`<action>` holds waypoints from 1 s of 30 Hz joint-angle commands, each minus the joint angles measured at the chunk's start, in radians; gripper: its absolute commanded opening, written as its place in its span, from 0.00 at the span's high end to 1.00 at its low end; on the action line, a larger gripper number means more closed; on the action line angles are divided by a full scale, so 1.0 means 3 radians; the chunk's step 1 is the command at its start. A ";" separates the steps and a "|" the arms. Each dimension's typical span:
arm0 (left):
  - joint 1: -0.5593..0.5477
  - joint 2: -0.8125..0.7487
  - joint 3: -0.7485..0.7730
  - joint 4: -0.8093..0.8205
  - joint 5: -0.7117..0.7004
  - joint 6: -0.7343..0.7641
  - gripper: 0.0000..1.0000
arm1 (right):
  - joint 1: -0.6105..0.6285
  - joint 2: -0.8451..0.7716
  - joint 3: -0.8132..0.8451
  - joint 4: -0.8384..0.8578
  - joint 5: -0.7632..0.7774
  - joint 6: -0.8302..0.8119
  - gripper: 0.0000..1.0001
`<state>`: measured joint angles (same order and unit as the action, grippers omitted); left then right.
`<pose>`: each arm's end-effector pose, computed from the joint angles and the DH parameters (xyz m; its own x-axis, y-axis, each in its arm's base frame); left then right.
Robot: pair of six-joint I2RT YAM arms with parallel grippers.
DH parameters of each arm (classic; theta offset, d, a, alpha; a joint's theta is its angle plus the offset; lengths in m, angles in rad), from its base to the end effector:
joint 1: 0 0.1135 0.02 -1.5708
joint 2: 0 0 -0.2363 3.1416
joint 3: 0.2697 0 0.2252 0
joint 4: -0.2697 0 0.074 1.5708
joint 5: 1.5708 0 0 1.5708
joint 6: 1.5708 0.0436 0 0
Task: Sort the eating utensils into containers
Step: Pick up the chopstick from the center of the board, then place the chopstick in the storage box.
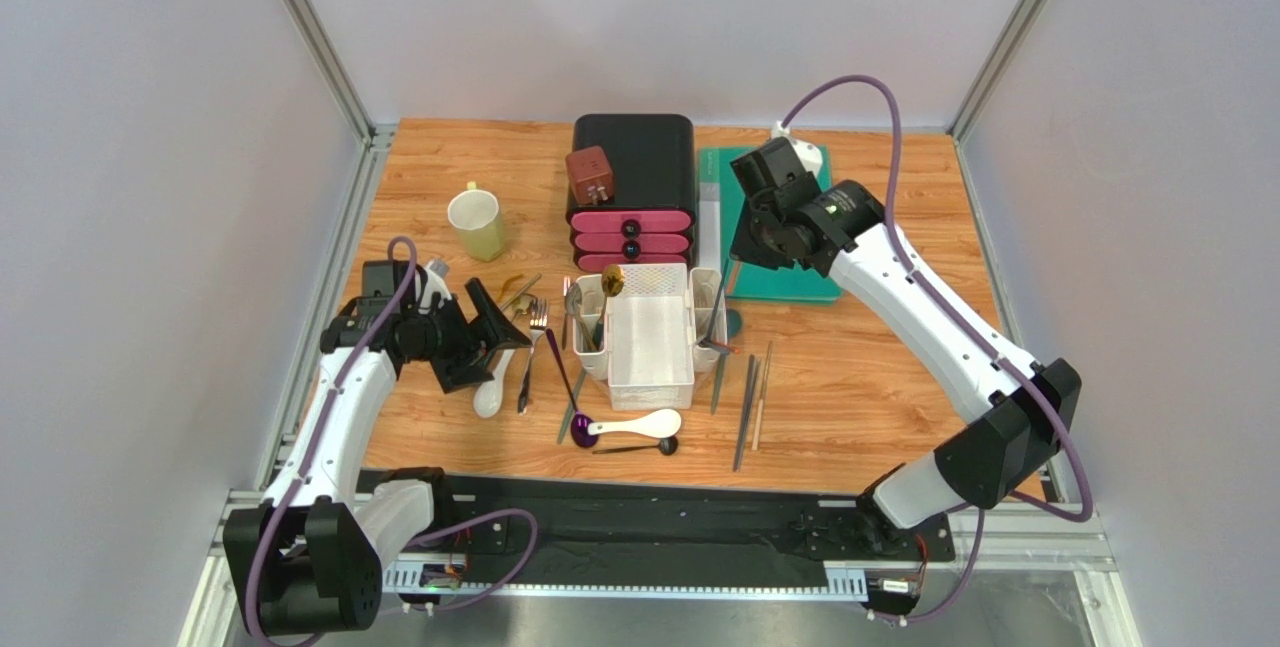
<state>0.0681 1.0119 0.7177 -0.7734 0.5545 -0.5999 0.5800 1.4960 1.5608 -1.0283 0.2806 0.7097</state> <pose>0.1746 -0.0111 0.2110 -0.8318 -0.5378 -0.1376 -0.3321 0.6807 -0.6530 0.2418 0.1440 0.3279 -0.7780 0.2388 -0.5811 0.1484 0.9686 0.1993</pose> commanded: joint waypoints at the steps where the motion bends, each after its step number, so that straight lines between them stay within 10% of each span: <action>1: 0.0018 -0.0039 0.0133 0.0022 -0.0018 0.0062 0.04 | 0.0163 -0.0026 0.0003 0.0185 0.0062 -0.0136 1.00; 26: 0.0013 -0.0075 0.0087 0.0027 -0.0013 0.0067 0.04 | 0.0587 -0.0205 -0.0831 0.0763 0.0210 -0.0044 0.99; 30: 0.0013 -0.0080 0.0087 0.0032 -0.0002 0.0067 0.04 | 0.0593 -0.0221 -0.0862 0.0764 0.0210 -0.0039 0.77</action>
<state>0.0681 1.0061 0.7174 -0.7734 0.5484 -0.5987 0.7509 1.4677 1.3136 -0.8463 0.3088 0.6952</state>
